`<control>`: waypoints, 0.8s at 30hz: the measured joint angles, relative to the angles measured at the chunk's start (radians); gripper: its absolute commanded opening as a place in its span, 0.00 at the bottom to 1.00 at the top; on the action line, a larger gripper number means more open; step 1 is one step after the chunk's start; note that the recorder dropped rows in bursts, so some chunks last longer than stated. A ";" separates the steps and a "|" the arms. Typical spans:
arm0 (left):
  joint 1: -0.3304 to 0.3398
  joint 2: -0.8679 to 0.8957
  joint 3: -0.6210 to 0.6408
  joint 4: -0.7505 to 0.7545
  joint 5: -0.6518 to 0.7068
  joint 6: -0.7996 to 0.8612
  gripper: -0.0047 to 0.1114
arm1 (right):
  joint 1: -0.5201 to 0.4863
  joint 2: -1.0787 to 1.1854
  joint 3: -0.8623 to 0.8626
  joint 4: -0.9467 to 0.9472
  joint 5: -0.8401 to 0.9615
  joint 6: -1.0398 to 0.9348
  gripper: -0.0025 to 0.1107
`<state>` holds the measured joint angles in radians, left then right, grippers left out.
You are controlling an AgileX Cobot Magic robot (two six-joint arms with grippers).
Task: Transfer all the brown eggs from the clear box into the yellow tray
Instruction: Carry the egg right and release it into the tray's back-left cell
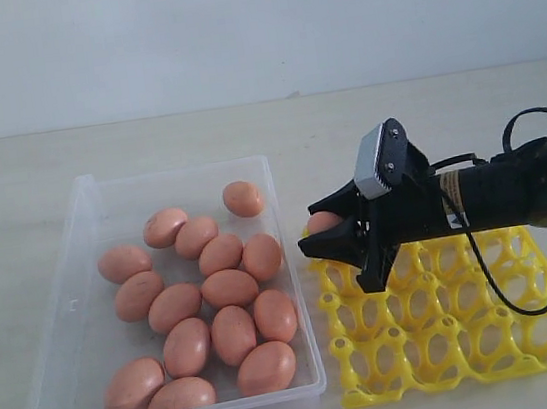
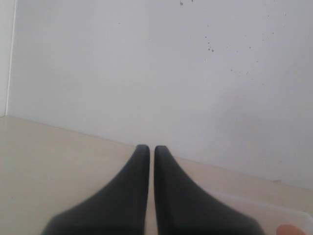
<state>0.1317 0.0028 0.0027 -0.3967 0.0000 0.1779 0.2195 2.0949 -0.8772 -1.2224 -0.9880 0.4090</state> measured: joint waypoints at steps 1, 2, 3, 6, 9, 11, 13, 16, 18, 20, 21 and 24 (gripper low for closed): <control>0.000 0.000 0.000 0.000 0.000 0.000 0.07 | 0.000 0.000 0.000 -0.005 0.009 0.000 0.02; 0.000 0.000 0.000 0.000 0.000 0.000 0.07 | 0.000 0.000 0.000 -0.013 0.014 0.000 0.02; 0.000 0.000 0.000 0.000 0.000 0.000 0.07 | 0.000 0.000 0.000 -0.018 0.020 0.003 0.02; 0.000 0.000 0.000 0.000 0.000 0.000 0.07 | 0.000 0.000 0.000 -0.023 0.024 0.032 0.09; 0.000 0.000 0.000 0.000 0.000 0.000 0.07 | 0.000 0.000 0.000 -0.023 0.024 0.045 0.32; 0.000 0.000 0.000 0.000 0.000 0.000 0.07 | 0.000 0.000 0.000 -0.023 0.024 0.050 0.52; 0.000 0.000 0.000 0.000 0.000 0.000 0.07 | 0.000 0.000 0.000 -0.021 0.024 0.058 0.60; 0.000 0.000 0.000 0.000 0.000 0.000 0.07 | 0.000 0.000 0.000 0.007 0.048 0.074 0.60; 0.000 0.000 0.000 0.000 0.000 0.000 0.07 | 0.000 0.000 0.000 0.031 0.062 0.081 0.60; 0.000 0.000 0.000 0.000 0.000 0.000 0.07 | 0.000 0.000 0.000 0.042 0.064 0.085 0.60; 0.000 0.000 0.000 0.000 0.000 0.000 0.07 | 0.000 0.000 0.000 0.044 0.064 0.085 0.60; 0.000 0.000 0.000 0.000 0.000 0.000 0.07 | 0.000 -0.013 0.000 0.054 0.066 0.086 0.60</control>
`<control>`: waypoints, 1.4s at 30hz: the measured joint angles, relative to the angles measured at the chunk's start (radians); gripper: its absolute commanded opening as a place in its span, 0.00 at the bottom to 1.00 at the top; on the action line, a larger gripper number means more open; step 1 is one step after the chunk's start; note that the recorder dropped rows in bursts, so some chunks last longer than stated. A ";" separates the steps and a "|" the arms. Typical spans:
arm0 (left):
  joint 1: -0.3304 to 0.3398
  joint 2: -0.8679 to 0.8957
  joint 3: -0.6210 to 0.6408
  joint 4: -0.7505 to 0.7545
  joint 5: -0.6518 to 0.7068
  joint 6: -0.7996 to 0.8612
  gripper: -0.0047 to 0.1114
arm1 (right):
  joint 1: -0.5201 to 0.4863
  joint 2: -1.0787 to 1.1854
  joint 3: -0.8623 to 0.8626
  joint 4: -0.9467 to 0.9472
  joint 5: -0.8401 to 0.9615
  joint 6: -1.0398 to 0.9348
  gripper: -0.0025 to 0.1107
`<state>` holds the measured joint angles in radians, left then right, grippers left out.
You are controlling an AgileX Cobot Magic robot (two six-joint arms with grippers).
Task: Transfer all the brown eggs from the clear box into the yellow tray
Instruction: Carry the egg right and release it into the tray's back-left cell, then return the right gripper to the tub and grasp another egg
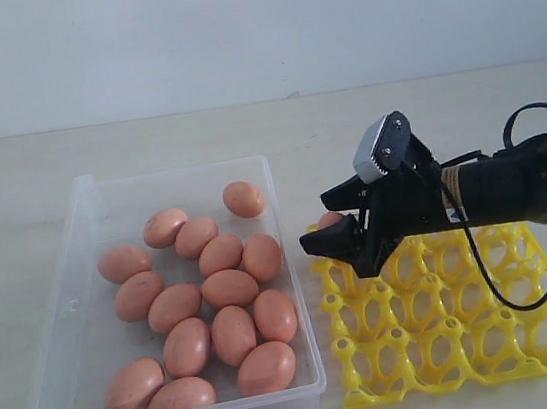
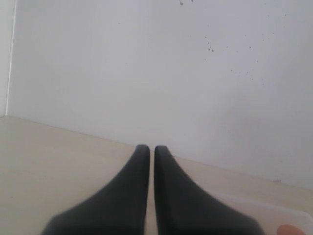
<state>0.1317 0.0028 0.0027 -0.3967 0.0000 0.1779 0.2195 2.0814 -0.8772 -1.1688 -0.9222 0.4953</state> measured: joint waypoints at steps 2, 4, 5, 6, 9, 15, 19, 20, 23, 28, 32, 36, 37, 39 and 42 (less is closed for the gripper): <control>0.000 0.000 0.000 0.000 0.000 0.000 0.07 | 0.000 -0.030 0.000 0.005 0.000 0.002 0.60; 0.000 0.000 0.000 0.000 0.000 0.000 0.07 | 0.000 -0.065 0.000 0.025 0.000 0.002 0.60; 0.000 0.000 0.000 0.000 0.000 0.000 0.07 | 0.000 -0.096 0.000 0.035 0.000 0.007 0.59; 0.000 0.000 0.000 0.000 0.000 0.000 0.07 | 0.000 -0.117 0.000 0.044 0.000 0.015 0.57; 0.000 0.000 0.000 0.000 0.000 0.000 0.07 | 0.000 -0.189 0.000 0.045 0.000 0.073 0.37; 0.000 0.000 0.000 0.000 0.000 0.000 0.07 | 0.000 -0.256 0.000 -0.124 0.093 0.291 0.03; 0.000 0.000 0.000 0.000 0.000 0.000 0.07 | 0.000 -0.256 0.000 -0.264 0.067 0.422 0.03; 0.000 0.000 0.000 0.000 0.000 0.000 0.07 | 0.000 -0.256 0.000 -0.272 0.012 0.429 0.03; 0.000 0.000 0.000 0.000 0.000 0.000 0.07 | 0.055 -0.262 -0.009 -0.266 -0.139 0.441 0.03; 0.000 0.000 0.000 0.000 0.000 0.000 0.07 | 0.440 -0.270 -0.079 -0.548 0.473 0.651 0.17; 0.000 0.000 0.000 0.000 0.000 0.000 0.07 | 0.605 -0.270 -0.100 -0.570 0.604 0.492 0.49; 0.000 0.000 0.000 0.000 0.000 0.000 0.07 | 0.738 -0.268 -0.127 -0.446 1.087 0.609 0.28; 0.000 0.000 0.000 0.000 0.000 0.000 0.07 | 0.745 -0.268 -0.152 -0.279 1.165 0.624 0.29; 0.000 0.000 0.000 0.000 0.000 0.000 0.07 | 0.746 -0.268 -0.195 -0.011 1.230 0.519 0.37; 0.000 0.000 0.000 0.000 0.000 0.000 0.07 | 0.748 -0.264 -0.310 0.700 1.390 -0.005 0.49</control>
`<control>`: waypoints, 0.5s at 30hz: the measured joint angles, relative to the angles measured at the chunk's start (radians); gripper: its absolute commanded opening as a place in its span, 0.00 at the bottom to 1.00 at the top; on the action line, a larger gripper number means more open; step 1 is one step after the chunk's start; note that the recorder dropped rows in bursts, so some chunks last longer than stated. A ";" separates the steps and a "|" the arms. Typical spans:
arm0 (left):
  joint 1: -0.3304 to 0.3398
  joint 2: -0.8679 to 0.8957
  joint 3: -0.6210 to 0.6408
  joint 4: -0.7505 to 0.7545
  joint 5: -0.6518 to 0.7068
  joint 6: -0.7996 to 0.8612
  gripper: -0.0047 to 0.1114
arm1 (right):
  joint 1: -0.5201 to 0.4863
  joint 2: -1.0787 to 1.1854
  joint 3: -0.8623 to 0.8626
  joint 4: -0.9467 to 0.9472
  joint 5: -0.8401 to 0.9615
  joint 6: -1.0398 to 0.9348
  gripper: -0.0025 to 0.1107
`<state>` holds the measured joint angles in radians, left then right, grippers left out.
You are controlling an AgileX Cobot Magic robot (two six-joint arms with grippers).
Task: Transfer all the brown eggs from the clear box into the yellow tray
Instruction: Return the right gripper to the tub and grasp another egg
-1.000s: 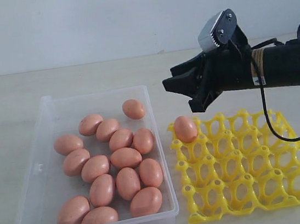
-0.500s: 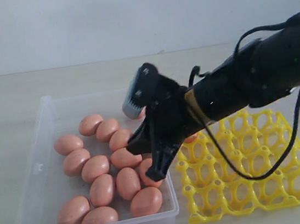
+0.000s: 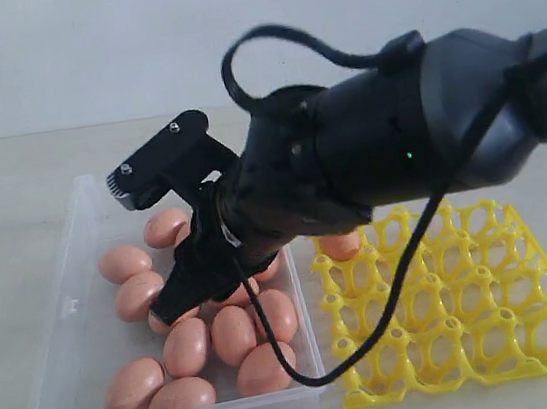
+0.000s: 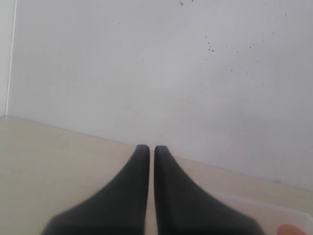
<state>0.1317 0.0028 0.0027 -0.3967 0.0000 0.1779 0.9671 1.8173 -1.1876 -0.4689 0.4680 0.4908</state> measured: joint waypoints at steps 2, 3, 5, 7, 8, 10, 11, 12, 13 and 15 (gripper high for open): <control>0.000 0.000 0.000 0.000 0.000 0.000 0.07 | 0.000 0.027 -0.090 0.204 0.166 -0.135 0.49; 0.000 0.000 0.000 0.000 0.000 0.000 0.07 | -0.002 0.040 -0.116 0.239 0.219 -0.156 0.49; 0.000 0.000 0.000 0.000 0.000 0.000 0.07 | -0.009 0.078 -0.169 0.303 0.320 -0.170 0.49; 0.000 0.000 0.000 0.000 0.000 0.000 0.07 | -0.020 0.113 -0.201 0.343 0.365 -0.174 0.49; 0.000 0.000 0.000 0.000 0.000 0.000 0.07 | -0.028 0.146 -0.224 0.367 0.392 -0.180 0.49; 0.000 0.000 0.000 0.000 0.000 0.000 0.07 | -0.032 0.189 -0.249 0.377 0.402 -0.207 0.49; 0.000 0.000 0.000 0.000 0.000 0.000 0.07 | -0.032 0.200 -0.257 0.381 0.402 -0.215 0.49; 0.000 0.000 0.000 0.000 0.000 0.000 0.07 | -0.032 0.211 -0.273 0.393 0.390 -0.222 0.49; 0.000 0.000 0.000 0.000 0.000 0.000 0.07 | -0.032 0.216 -0.278 0.402 0.378 -0.224 0.49; 0.000 0.000 0.000 0.000 0.000 0.000 0.07 | -0.032 0.223 -0.284 0.413 0.355 -0.226 0.49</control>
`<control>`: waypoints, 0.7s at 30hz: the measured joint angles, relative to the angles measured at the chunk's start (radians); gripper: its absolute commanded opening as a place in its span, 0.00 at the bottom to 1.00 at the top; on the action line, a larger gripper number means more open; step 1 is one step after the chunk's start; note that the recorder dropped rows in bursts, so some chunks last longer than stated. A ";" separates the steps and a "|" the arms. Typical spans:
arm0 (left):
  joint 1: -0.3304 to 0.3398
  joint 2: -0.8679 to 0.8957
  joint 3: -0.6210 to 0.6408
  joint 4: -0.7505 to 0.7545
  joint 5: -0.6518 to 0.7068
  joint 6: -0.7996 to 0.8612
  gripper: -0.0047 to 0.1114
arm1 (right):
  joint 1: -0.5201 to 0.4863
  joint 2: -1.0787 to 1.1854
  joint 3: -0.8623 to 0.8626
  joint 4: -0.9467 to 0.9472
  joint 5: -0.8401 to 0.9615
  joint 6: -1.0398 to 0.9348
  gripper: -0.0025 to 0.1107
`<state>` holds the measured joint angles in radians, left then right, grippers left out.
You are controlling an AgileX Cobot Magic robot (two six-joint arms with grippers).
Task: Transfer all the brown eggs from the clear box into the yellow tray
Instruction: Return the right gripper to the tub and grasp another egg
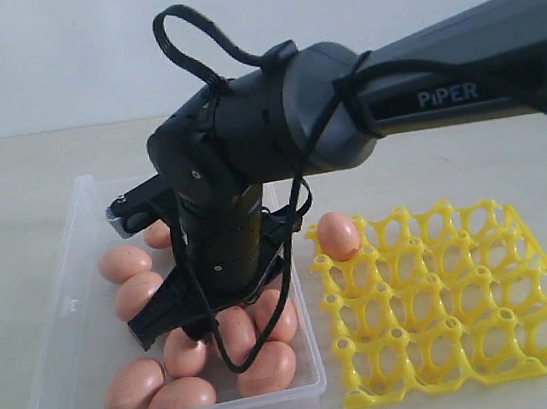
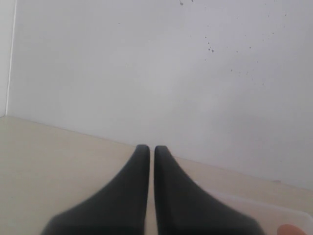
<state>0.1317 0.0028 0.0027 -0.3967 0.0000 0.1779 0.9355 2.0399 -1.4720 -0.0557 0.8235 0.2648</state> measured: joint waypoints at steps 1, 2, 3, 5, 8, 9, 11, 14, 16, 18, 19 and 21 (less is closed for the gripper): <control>0.000 0.000 0.000 0.000 0.000 0.000 0.07 | 0.000 0.004 0.000 0.008 -0.007 -0.001 0.49; 0.000 0.000 0.000 0.000 0.000 0.000 0.07 | 0.000 0.009 -0.002 0.012 -0.009 -0.001 0.49; 0.000 0.000 0.000 0.000 0.000 0.000 0.07 | -0.002 0.014 -0.002 0.014 -0.011 -0.001 0.49; 0.000 0.000 0.000 0.000 0.000 0.000 0.07 | -0.004 0.020 -0.004 0.016 -0.012 -0.001 0.49; 0.000 0.000 0.000 0.000 0.000 0.000 0.07 | -0.006 0.040 -0.004 0.022 -0.011 0.003 0.49; 0.000 0.000 0.000 0.000 0.000 0.000 0.07 | -0.006 0.046 -0.004 0.025 -0.017 0.005 0.49; 0.000 0.000 0.000 0.000 0.000 0.000 0.07 | -0.006 0.059 -0.004 0.038 -0.022 0.007 0.49; 0.000 0.000 0.000 0.000 0.000 0.000 0.07 | -0.006 0.070 -0.004 0.048 -0.025 0.011 0.48; 0.000 0.000 0.000 0.000 0.000 0.000 0.07 | -0.006 0.070 -0.004 0.049 -0.028 0.011 0.46; 0.000 0.000 0.000 0.000 0.000 0.000 0.07 | -0.006 0.071 -0.004 0.049 -0.030 0.014 0.37; 0.000 0.000 0.000 0.000 0.000 0.000 0.07 | -0.006 0.074 -0.004 0.049 -0.030 0.014 0.29; 0.000 0.000 0.000 0.000 0.000 0.000 0.07 | -0.006 0.075 -0.004 0.049 -0.026 0.014 0.07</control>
<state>0.1317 0.0028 0.0027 -0.3967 0.0000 0.1779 0.9298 2.1153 -1.4760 -0.0062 0.7976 0.2791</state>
